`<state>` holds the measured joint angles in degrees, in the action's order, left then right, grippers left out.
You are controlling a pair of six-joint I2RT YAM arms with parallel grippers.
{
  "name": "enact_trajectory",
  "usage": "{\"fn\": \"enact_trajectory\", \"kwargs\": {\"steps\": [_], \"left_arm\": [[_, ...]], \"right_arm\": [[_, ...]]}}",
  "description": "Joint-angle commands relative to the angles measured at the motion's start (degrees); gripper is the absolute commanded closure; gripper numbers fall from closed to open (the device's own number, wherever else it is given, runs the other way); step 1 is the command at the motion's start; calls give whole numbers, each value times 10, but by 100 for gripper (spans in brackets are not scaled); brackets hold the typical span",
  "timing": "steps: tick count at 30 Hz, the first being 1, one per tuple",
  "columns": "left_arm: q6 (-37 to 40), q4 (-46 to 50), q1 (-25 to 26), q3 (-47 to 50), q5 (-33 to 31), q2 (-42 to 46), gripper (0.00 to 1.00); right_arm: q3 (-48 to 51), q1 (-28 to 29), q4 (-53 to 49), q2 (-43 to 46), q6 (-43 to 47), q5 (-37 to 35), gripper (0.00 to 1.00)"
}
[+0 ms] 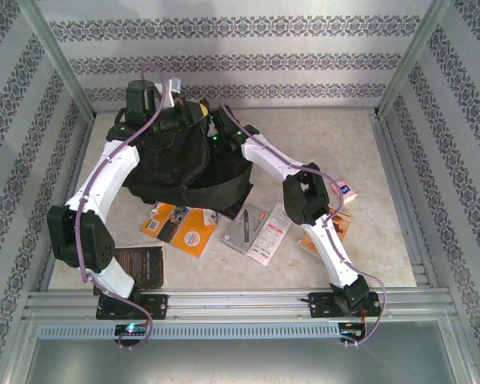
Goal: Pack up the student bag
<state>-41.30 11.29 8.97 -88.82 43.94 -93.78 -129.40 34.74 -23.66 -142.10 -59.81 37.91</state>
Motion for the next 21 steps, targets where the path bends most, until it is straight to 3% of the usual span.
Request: {"fn": "enact_trajectory", "kwargs": {"steps": [1,8,14,18,21], "left_arm": [[-2,-52,-16,5,11,23,100],[-24,-89,-50,49,-5,33,100],[-69,-154,-52,90,-2,27,100],[-113,-214,-47,140,2,25,100],[-130,-241,-41,171,-1,27,100]], "right_arm": [[35,-6,38,76,62,-2,34],[139,-33,-26,189,172,-36,33],[256,-65,-13,290,220,-42,39],[302,-92,-95,363,270,-186,45],[335,-133,-166,399,284,-304,42]]}}
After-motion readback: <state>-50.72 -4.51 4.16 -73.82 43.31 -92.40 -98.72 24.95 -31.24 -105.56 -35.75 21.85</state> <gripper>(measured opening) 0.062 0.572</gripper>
